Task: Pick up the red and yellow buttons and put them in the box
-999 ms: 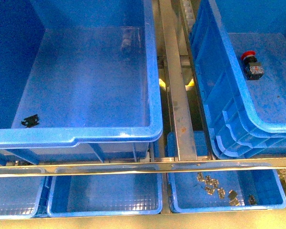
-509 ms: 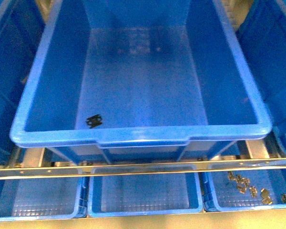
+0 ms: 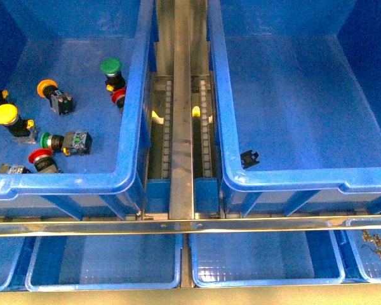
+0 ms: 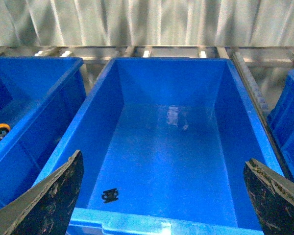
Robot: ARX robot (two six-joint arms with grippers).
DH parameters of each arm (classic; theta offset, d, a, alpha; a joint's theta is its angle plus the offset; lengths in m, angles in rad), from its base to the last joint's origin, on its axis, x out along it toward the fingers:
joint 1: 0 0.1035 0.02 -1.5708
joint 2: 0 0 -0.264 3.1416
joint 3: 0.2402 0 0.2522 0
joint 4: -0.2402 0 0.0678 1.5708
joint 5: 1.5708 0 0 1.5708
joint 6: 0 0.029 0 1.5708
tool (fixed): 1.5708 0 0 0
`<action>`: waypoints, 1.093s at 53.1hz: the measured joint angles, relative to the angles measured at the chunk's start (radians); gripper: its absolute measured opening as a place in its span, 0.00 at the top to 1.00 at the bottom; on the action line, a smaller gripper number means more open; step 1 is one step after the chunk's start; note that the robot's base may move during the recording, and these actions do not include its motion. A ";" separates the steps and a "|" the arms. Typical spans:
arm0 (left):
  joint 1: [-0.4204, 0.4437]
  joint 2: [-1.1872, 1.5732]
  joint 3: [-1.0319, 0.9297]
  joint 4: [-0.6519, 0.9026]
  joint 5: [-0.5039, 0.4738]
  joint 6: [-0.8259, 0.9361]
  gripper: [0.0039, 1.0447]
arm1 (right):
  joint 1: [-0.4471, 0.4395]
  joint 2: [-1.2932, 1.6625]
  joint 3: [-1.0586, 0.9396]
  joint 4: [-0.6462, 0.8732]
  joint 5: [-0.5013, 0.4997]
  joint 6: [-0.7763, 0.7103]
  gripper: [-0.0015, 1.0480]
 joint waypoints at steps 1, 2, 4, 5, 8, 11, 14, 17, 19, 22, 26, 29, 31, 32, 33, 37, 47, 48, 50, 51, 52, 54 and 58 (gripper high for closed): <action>0.000 0.000 0.000 0.000 0.002 0.000 0.07 | 0.000 0.000 0.000 0.000 0.002 0.000 0.06; 0.000 0.000 0.000 0.000 0.002 0.000 0.07 | 0.000 0.000 0.000 0.000 0.003 0.000 0.06; 0.000 0.000 0.000 0.000 0.003 0.000 0.07 | 0.000 0.000 0.000 0.000 0.005 0.000 0.06; 0.000 0.000 0.000 0.000 0.002 0.000 0.07 | 0.000 0.000 0.000 0.000 0.005 0.000 0.06; 0.000 0.000 0.000 0.000 0.002 0.000 0.07 | 0.000 0.000 0.000 0.000 0.006 0.000 0.06; 0.000 0.000 0.000 0.000 0.002 0.000 0.07 | 0.000 0.000 0.000 0.000 0.006 0.000 0.06; 0.000 0.000 0.000 0.000 0.003 0.000 0.07 | 0.000 0.000 0.000 0.000 0.006 0.000 0.06; -0.013 0.023 0.010 -0.031 -0.039 -0.023 0.07 | 0.000 0.000 0.000 0.000 0.006 0.000 0.06; -0.060 0.100 0.074 -0.192 -0.185 -0.099 0.07 | 0.000 0.000 0.000 0.000 0.006 0.000 0.06; -0.092 0.275 0.180 -0.361 -0.345 -0.198 0.07 | 0.000 0.000 0.000 0.000 0.009 0.000 0.06; -0.073 0.495 0.300 -0.377 -0.428 -0.257 0.07 | 0.000 0.000 0.000 0.000 0.006 0.000 0.06; -0.044 0.651 0.402 -0.292 -0.426 -0.268 0.07 | 0.000 0.000 0.000 0.000 0.005 0.000 0.06; -0.037 0.799 0.506 -0.180 -0.400 -0.261 0.07 | 0.000 0.000 0.000 0.000 0.006 0.000 0.06; -0.037 0.836 0.533 -0.149 -0.392 -0.254 0.07 | 0.000 0.000 0.000 0.000 0.006 0.000 0.06; -0.037 0.892 0.570 -0.106 -0.373 -0.252 0.07 | 0.000 0.000 0.000 0.000 0.006 0.000 0.06; -0.037 1.085 0.661 -0.029 -0.330 -0.254 0.07 | 0.000 0.000 0.000 0.000 0.007 0.000 0.06; -0.014 1.485 0.686 0.080 -0.266 -0.297 0.07 | 0.000 0.000 0.000 0.000 0.006 0.000 0.06; -0.010 1.512 0.689 0.088 -0.258 -0.297 0.07 | 0.000 0.000 0.000 0.000 0.006 0.000 0.06; -0.004 1.550 0.695 0.101 -0.246 -0.296 0.07 | 0.000 0.000 0.000 0.000 0.006 0.000 0.06; 0.001 1.575 0.698 0.115 -0.235 -0.291 0.07 | 0.000 0.000 0.000 0.000 0.006 0.000 0.06; 0.005 1.600 0.703 0.132 -0.232 -0.287 0.07 | 0.000 0.000 0.000 0.000 0.006 0.000 0.06; 0.013 1.632 0.713 0.151 -0.226 -0.279 0.07 | 0.000 0.000 0.000 0.000 0.006 0.000 0.06; 0.029 1.702 0.750 0.179 -0.197 -0.258 0.07 | 0.000 0.000 0.000 0.000 0.006 0.000 0.06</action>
